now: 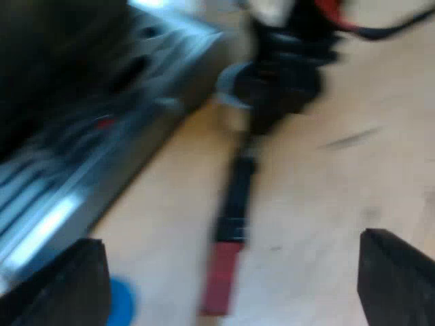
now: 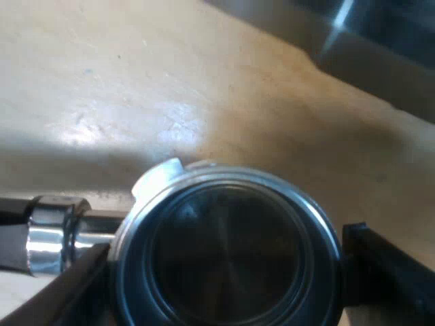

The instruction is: Put the handle in the coffee machine

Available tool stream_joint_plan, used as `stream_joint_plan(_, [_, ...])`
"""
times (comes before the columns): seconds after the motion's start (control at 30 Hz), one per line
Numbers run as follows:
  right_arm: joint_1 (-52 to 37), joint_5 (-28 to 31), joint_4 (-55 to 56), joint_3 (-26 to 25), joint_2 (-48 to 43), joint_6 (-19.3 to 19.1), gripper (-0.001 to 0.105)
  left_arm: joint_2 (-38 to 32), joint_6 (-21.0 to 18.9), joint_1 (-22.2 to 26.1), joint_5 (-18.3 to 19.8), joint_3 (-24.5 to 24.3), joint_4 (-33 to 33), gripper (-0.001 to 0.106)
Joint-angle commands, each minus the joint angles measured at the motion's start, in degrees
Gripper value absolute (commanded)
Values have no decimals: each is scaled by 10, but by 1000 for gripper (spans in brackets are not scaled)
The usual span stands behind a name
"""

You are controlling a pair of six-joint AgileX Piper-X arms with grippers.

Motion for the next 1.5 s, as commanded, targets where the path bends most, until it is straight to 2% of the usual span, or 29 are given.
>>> stream_joint_plan(0.03, [0, 0, 16, -2, -24, 6, 0, 2, 20, -1, 36, -1, -7, 75])
stream_joint_plan(0.13, [0, 0, 31, -2, -41, 6, 0, 2, 43, -5, 36, -1, -7, 75])
stream_joint_plan(0.3, [0, 0, 48, -2, -66, 10, 0, 2, 46, -32, 36, -1, -7, 72])
stream_joint_plan(0.37, [0, -4, 63, -2, -80, 24, 0, 2, 46, -36, 36, -1, -7, 66])
stream_joint_plan(0.4, [0, -7, 71, -2, -86, 37, 0, 2, 46, -36, 36, -1, -7, 57])
stream_joint_plan(0.5, [0, -28, 85, -2, -102, 49, 0, 2, 47, -36, 36, -1, -7, 51])
stream_joint_plan(0.63, [0, -40, 86, -2, -122, 62, 0, 2, 58, -36, 36, 10, -7, 51])
stream_joint_plan(0.8, [0, -47, 86, -11, -139, 71, 0, 2, 58, -36, 37, 53, -7, 52])
stream_joint_plan(0.83, [0, -49, 86, -12, -140, 73, 0, 2, 58, -36, 37, 59, -7, 54])
stream_joint_plan(0.9, [0, -67, 91, -19, -139, 73, 0, 2, 58, -36, 37, 71, -7, 66])
stream_joint_plan(0.97, [0, -76, 90, -19, -139, 73, 0, 2, 58, -36, 39, 74, -7, 73])
stream_joint_plan(1.37, [52, -75, 61, -19, -139, 74, 0, 2, 58, -36, 35, 94, -46, 70])
stream_joint_plan(1.5, [58, -75, 45, -19, -139, 99, 0, 2, 58, -49, 35, 108, -46, 70])
